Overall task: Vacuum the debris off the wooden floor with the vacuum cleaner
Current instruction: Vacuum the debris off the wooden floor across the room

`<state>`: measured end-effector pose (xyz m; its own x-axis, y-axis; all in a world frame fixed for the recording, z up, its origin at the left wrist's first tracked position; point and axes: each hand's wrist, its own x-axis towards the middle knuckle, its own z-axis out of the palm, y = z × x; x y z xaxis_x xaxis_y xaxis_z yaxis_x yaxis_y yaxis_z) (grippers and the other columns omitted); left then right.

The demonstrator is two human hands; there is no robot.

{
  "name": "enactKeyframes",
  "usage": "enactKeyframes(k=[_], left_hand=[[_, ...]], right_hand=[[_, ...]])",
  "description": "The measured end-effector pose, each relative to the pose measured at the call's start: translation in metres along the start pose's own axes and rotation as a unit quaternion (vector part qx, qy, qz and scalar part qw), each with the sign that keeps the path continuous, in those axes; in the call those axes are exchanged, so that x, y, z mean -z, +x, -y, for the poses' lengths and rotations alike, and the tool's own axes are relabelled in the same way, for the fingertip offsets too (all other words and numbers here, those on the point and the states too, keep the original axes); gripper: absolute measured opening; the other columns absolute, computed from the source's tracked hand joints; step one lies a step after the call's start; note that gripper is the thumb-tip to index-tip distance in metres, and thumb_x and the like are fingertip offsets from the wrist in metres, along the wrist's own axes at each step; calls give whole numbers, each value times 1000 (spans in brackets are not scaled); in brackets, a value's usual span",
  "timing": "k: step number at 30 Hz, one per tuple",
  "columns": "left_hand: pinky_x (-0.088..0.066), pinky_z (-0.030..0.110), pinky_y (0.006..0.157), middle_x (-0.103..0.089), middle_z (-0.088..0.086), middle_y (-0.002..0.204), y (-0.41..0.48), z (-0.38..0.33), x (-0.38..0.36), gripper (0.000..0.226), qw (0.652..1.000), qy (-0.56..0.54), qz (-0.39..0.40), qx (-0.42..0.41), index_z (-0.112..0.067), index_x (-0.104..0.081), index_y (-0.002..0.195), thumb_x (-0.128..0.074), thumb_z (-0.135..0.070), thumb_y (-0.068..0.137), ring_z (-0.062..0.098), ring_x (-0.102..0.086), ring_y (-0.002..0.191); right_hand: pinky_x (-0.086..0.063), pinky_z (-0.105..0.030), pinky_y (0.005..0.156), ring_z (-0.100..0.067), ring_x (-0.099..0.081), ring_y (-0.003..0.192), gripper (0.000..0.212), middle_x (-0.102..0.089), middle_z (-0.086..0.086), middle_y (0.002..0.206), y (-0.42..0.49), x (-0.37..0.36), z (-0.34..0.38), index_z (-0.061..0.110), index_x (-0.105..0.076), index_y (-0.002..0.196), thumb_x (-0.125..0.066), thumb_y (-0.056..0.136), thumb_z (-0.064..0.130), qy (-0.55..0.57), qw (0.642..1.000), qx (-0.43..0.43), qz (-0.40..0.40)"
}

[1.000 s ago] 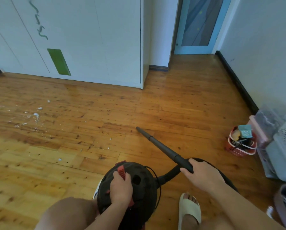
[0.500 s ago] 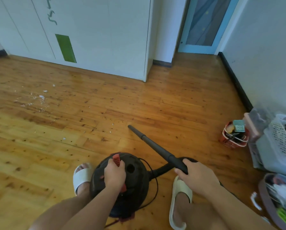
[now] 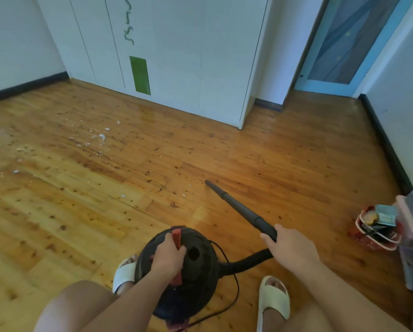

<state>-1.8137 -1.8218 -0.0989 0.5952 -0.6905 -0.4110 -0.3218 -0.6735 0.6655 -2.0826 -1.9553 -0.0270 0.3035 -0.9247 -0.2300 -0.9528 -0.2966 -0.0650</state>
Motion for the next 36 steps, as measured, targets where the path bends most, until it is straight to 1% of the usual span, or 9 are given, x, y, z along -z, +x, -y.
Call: enactKeyframes(k=[7,12,15,17,20,24,29,33,36], left_hand=[[-54,37,92,-64,-4,103,-35,13,13,15,1000,-13,24,-14,-24,-51,107,-63,-24,98,17,-62,99],[-45,16,63,-58,-11,102,-60,22,8,28,999,-21,-7,-34,-27,-44,122,-61,-20,101,-1,-56,81],[-54,29,90,-62,-12,107,-74,29,9,41,999,-4,-12,-39,-17,-49,138,-63,-15,99,8,-63,100],[-49,37,106,-64,-12,113,-86,35,13,43,999,7,-12,-37,-20,-51,139,-64,-17,98,14,-62,117],[-51,43,105,-66,-8,117,-97,55,12,41,1000,-2,-24,-15,-21,-53,136,-65,-20,97,18,-63,117],[-53,35,95,-66,-3,115,-120,60,-2,28,1000,10,-28,-9,-23,-55,124,-64,-25,98,15,-63,105],[-51,37,95,-59,-4,112,-121,28,0,26,996,49,-48,-54,-19,-53,123,-59,-26,98,18,-61,105],[-44,36,90,-45,8,133,-97,7,5,47,993,57,-103,-28,-9,-43,139,-56,-31,99,27,-52,114],[-40,39,107,-33,13,147,-83,15,-5,66,991,58,-113,-30,-2,-30,150,-57,-34,99,30,-41,133]], right_hand=[[-47,-25,53,-12,-63,65,38,-64,5,83,-7,-1,-4,25,-54,108,-42,104,60,47,997,35,40],[-43,-26,52,-13,-55,60,39,-61,5,80,-34,-8,-16,25,-54,106,-43,103,62,41,994,85,51],[-48,-27,53,-8,-53,57,48,-58,10,78,-56,-17,-25,23,-55,125,-42,102,63,22,994,103,30],[-45,-25,50,-7,-51,55,53,-55,12,75,-71,-25,-34,22,-54,133,-43,102,63,30,994,103,17],[-38,-22,48,-5,-48,54,55,-52,13,74,-88,-32,-44,23,-53,138,-43,102,63,53,993,100,15],[-38,-21,48,-4,-51,56,58,-57,14,76,-106,-32,-48,23,-50,144,-44,102,62,55,993,102,15],[-53,-27,56,-8,-62,64,40,-65,8,78,-115,-32,-34,29,-56,117,-48,100,64,40,992,121,28],[-53,-29,55,-11,-63,62,36,-65,5,77,-108,-31,-31,28,-55,111,-49,101,62,22,991,128,40],[-50,-28,51,-13,-64,59,37,-65,3,74,-101,-34,-32,27,-52,109,-49,100,63,37,990,124,56]])
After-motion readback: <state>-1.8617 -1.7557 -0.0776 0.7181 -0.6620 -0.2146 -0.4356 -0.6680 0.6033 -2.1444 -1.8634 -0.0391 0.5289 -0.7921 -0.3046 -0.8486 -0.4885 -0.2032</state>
